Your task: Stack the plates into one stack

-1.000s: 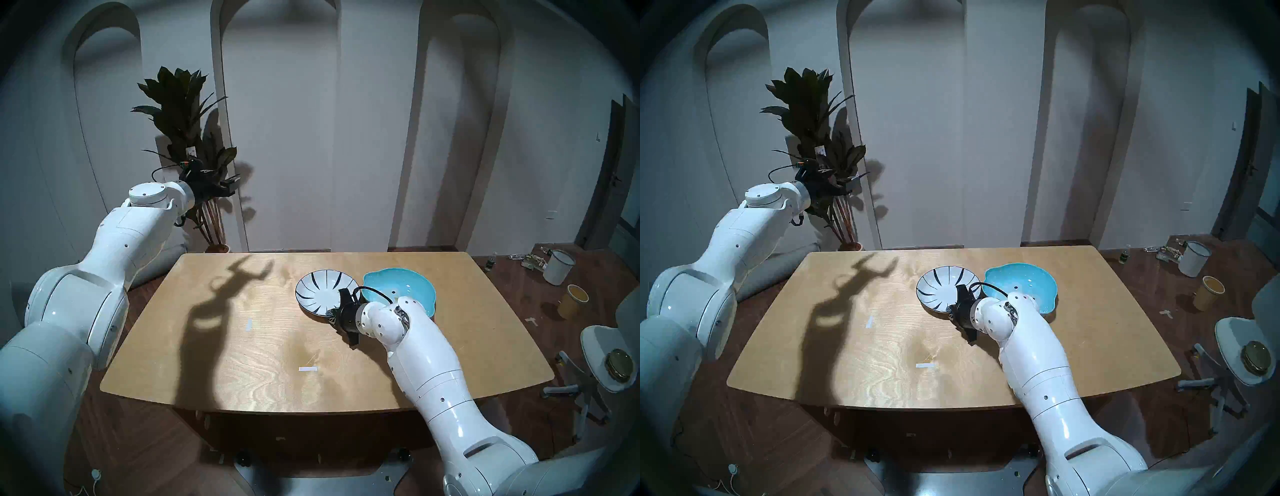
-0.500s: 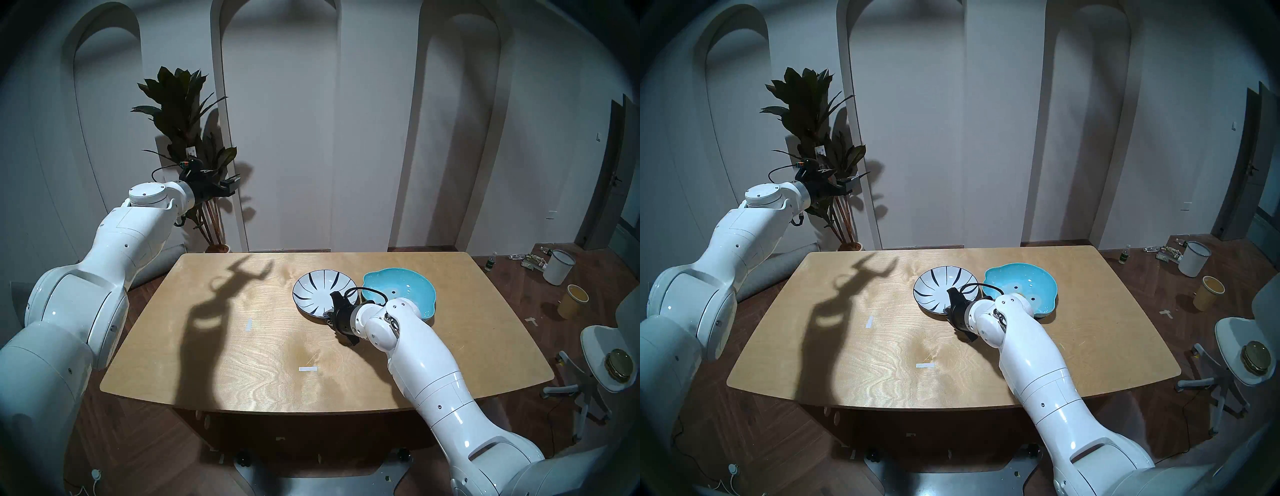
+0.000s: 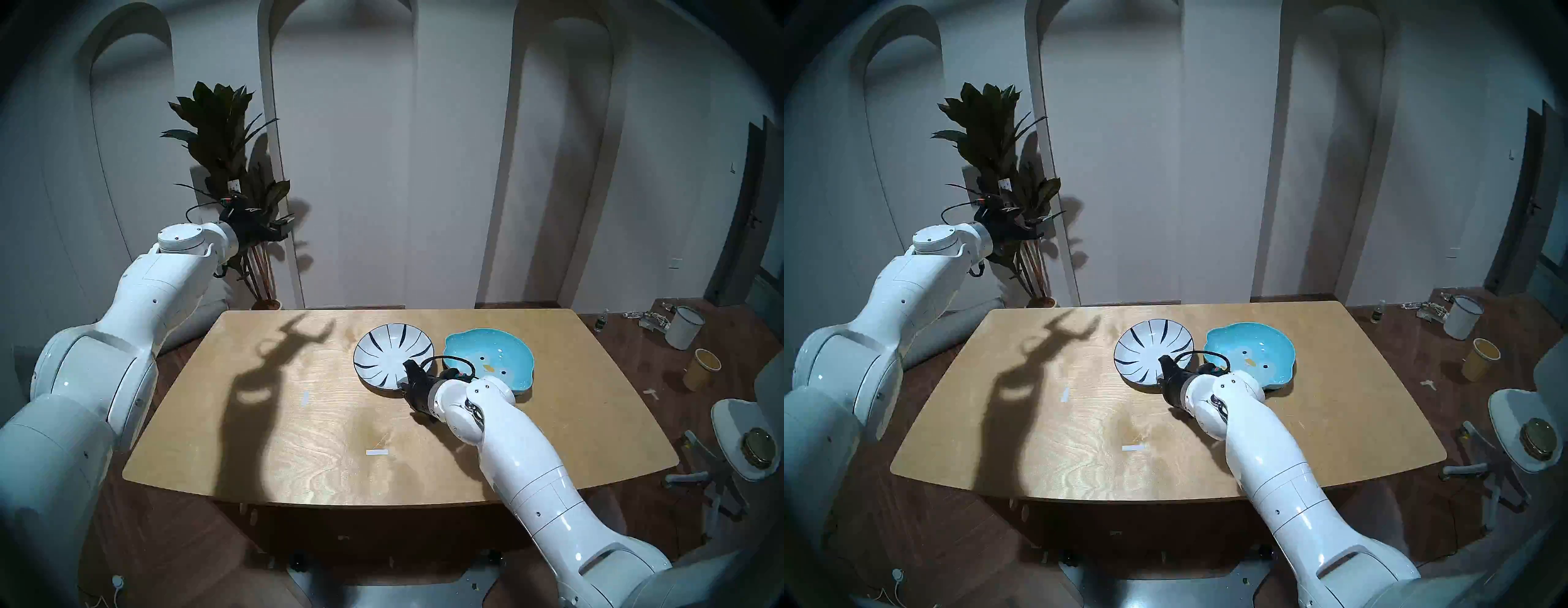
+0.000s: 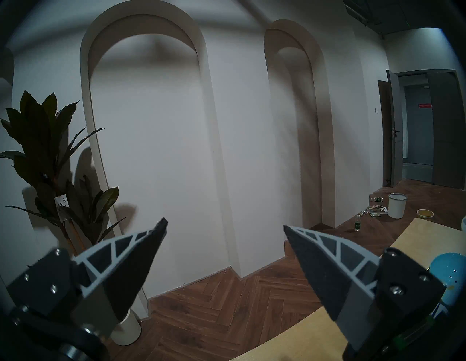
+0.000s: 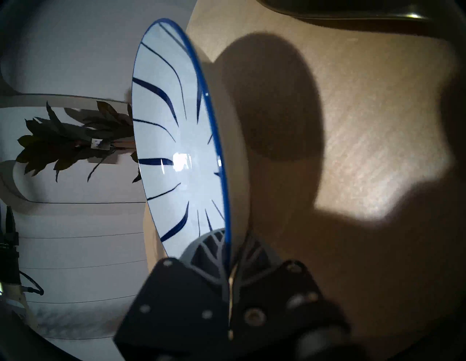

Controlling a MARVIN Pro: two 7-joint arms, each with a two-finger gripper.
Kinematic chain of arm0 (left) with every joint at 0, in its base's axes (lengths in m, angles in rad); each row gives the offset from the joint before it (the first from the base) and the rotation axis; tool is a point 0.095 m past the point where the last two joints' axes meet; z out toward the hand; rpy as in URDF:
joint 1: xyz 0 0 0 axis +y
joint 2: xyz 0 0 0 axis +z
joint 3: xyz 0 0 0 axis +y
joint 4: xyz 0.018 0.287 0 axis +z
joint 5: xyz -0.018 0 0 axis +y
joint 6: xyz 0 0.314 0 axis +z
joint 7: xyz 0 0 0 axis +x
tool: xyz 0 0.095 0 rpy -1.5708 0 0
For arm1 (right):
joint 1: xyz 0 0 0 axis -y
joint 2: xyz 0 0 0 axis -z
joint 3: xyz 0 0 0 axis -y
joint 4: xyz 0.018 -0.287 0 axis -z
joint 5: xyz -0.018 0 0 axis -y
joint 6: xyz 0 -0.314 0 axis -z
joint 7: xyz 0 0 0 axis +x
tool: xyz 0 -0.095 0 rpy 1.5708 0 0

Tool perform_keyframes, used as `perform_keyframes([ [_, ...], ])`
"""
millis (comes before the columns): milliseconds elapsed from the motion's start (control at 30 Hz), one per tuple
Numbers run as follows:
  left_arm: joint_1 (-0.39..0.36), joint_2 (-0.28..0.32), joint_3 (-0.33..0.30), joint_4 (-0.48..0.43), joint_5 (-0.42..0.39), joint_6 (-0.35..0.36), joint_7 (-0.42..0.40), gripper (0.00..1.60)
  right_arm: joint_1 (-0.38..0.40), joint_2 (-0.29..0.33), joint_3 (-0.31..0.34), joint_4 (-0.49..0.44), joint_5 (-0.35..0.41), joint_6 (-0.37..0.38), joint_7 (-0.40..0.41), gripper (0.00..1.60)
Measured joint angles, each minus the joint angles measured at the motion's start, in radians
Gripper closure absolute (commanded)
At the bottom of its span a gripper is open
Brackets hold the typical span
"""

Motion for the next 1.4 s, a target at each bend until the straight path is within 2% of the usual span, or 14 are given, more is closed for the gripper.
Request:
perform_keyframes([
  [233,0.0,0.0,-0.001,0.0,0.0,0.0,0.0,0.0,-0.028,-0.007,0.036,-0.005,0.036,-0.016,0.052,1.6],
  [533,0.0,0.0,-0.001,0.0,0.001,0.0,0.0,0.0,-0.044,-0.011,0.049,-0.009,0.055,-0.022,0.084,1.6],
  [1167,0.001,0.0,-0.003,-0.001,0.002,0.0,0.0,0.0,-0.041,-0.016,0.058,-0.047,0.081,0.002,0.082,1.6],
  [1400,0.001,0.0,-0.004,-0.001,0.002,0.0,0.0,0.0,-0.035,-0.022,0.069,-0.087,0.094,0.003,0.069,1.6],
])
